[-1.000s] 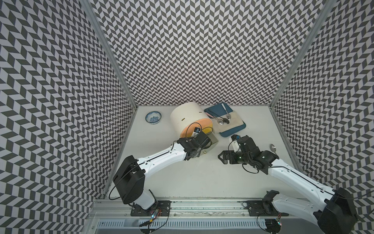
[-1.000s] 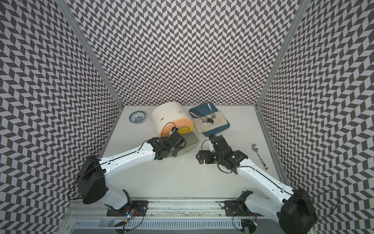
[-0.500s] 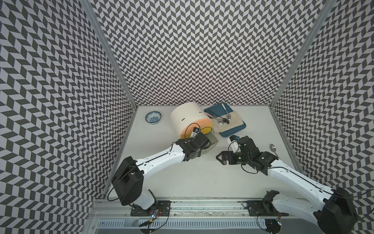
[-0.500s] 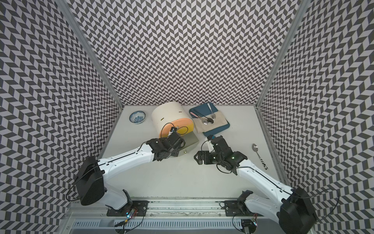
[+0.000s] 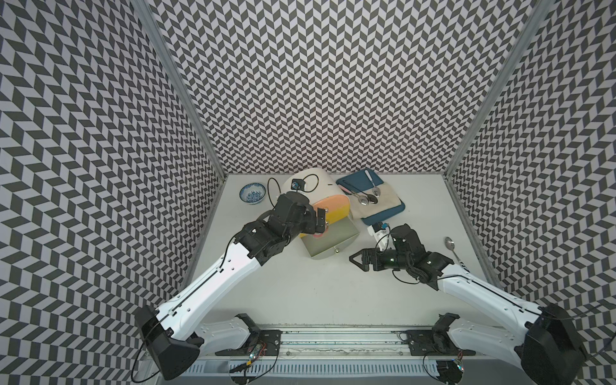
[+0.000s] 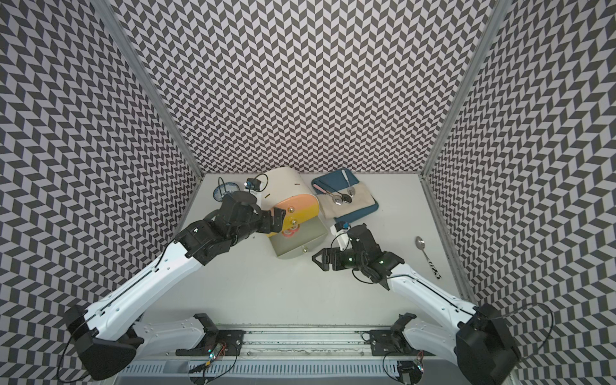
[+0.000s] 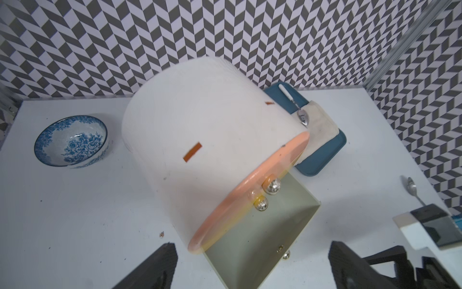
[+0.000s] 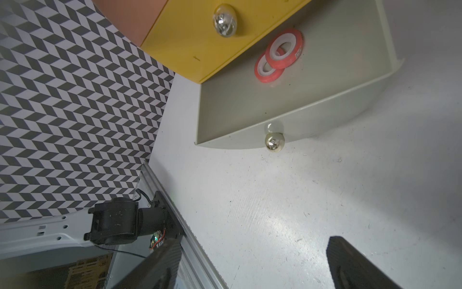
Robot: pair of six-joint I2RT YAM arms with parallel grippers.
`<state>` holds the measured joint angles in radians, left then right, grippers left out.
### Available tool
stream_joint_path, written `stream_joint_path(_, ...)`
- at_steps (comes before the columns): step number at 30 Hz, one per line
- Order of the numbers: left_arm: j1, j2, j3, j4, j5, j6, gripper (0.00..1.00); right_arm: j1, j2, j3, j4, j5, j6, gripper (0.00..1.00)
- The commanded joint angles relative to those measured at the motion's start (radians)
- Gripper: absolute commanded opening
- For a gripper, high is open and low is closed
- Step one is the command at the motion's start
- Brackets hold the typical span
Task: Place the transparent tape into the drawer according to color
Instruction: Place the tape in the drawer, then close the drawer in the storage box.
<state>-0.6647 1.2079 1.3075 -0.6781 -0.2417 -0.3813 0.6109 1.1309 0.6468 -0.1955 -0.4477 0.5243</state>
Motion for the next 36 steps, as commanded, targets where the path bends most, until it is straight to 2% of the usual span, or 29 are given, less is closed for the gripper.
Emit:
stream_joint_path(1, 0.098, 0.036, 0.058, 0.028, 0.183, 0.074, 1.00, 0.009, 0.033, -0.005, 0.112, -0.019, -0.009, 0.94)
stream_joint_path(6, 0.180, 0.128, 0.120, 0.029, 0.266, 0.105, 1.00, 0.040, 0.084, 0.018, 0.116, -0.019, -0.009, 0.94)
stream_joint_path(19, 0.239, 0.236, 0.095, 0.059, 0.304, 0.115, 1.00, 0.126, 0.165, 0.027, 0.161, -0.019, -0.009, 0.94)
stream_joint_path(20, 0.241, 0.243, 0.096, 0.051, 0.304, 0.116, 1.00, 0.131, 0.172, 0.027, 0.169, 0.259, -0.051, 0.87)
stream_joint_path(23, 0.247, 0.248, 0.093, 0.043, 0.308, 0.119, 0.99, 0.148, 0.184, 0.020, 0.206, 0.333, -0.054, 0.83)
stream_joint_path(29, 0.255, 0.264, 0.088, 0.028, 0.319, 0.122, 0.98, 0.175, 0.222, 0.015, 0.300, 0.340, -0.054, 0.83)
stream_joint_path(30, 0.257, 0.266, 0.087, 0.028, 0.323, 0.122, 0.98, 0.179, 0.231, 0.018, 0.309, 0.452, -0.058, 0.77)
stream_joint_path(36, 0.264, 0.269, 0.082, 0.028, 0.337, 0.123, 0.97, 0.204, 0.313, 0.065, 0.356, 0.475, -0.070, 0.76)
